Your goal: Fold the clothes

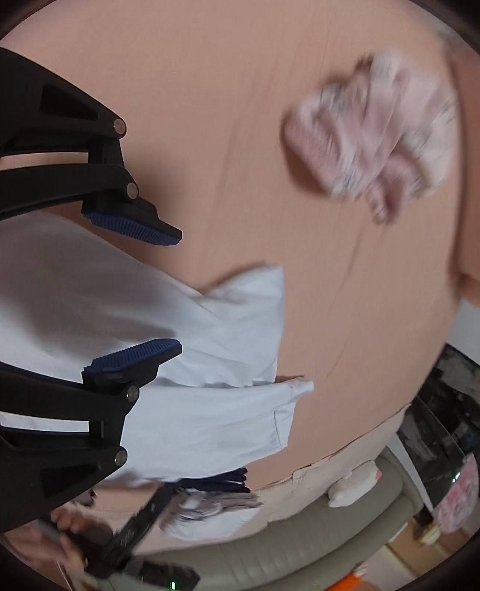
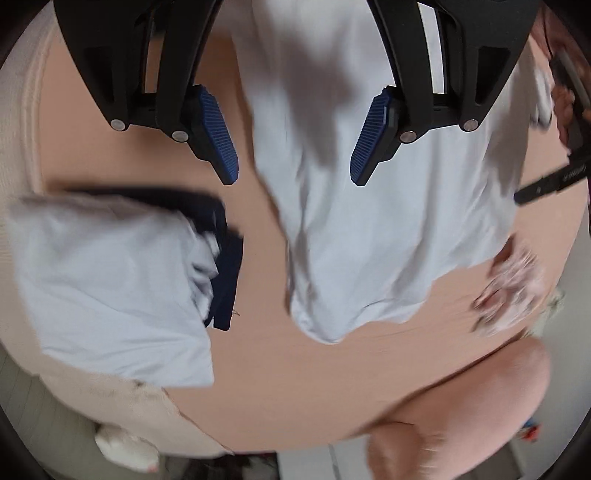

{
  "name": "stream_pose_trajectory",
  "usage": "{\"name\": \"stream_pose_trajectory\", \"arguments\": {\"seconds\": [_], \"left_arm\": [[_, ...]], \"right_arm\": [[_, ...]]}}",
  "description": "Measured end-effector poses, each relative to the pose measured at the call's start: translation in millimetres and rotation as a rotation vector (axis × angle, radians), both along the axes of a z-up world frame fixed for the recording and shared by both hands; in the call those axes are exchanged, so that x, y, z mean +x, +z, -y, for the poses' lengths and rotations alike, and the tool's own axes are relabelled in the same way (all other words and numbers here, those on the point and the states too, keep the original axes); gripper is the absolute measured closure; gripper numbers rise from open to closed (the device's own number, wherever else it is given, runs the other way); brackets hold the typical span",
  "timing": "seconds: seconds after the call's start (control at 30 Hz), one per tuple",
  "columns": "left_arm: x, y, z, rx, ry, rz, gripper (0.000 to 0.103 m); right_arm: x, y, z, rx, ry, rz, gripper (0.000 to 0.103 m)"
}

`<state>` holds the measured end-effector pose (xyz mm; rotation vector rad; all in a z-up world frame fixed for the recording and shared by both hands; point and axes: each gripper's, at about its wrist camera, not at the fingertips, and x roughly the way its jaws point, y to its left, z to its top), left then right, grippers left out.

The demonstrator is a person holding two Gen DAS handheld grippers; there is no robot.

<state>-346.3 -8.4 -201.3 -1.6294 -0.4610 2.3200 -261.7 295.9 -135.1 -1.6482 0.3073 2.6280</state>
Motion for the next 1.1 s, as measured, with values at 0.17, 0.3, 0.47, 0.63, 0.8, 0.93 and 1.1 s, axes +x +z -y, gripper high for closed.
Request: {"name": "stream_pose_trajectory", "arguments": {"seconds": [0.17,0.3,0.47,0.63,0.8,0.93,1.1], "left_arm": [[2,-3,-30,-0.150,-0.034,-0.069,0.097],[50,44,-44,-0.164,-0.145,-0.214,0.097],[151,95,-34,-0.222,-0.243,-0.330,0.097],[234,70,-20,-0.160,-0.322,-0.198,0.094],[249,31,-10,-0.133,-0.279,-0.044,0.088],[240,48,17,-0.025,-0.154,-0.085,0.051],[218,42,43,0.056,-0.047,-0.089,0.052]], "right_arm": [[-34,-39,12,0.020,0.035,0.111,0.037],[-10,-17,24,-0.084,0.123,0.069,0.097],[69,35,33,-0.111,0.196,-0.046,0.097],[125,32,35,-0.088,0.221,-0.031,0.097],[114,26,39,-0.056,0.218,-0.066,0.053],[86,21,48,-0.021,0.221,-0.074,0.037],[31,5,69,0.050,0.238,-0.038,0.028]]}}
